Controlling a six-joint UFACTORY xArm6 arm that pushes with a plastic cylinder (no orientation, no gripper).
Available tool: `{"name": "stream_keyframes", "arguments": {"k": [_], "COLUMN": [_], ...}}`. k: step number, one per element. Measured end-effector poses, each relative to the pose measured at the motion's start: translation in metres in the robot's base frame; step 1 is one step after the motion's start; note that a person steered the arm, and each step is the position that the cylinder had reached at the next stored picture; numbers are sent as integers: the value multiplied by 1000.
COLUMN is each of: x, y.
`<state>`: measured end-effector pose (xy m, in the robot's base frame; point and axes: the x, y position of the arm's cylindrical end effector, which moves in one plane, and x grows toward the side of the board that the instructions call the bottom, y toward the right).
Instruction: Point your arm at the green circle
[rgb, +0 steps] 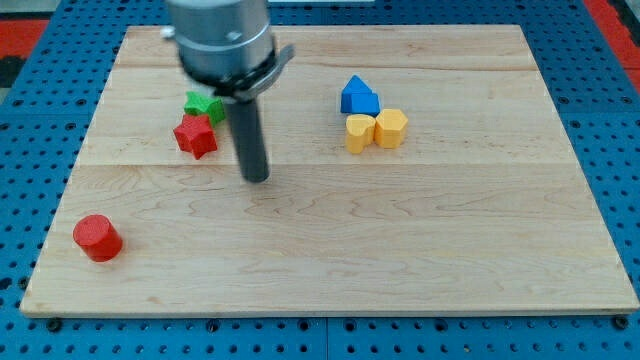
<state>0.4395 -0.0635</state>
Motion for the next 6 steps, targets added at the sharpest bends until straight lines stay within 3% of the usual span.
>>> {"name": "stream_keyframes", "arguments": {"k": [2,4,5,6], "x": [-121,-137,-134,-133], "y": [33,6,-55,-55]}}
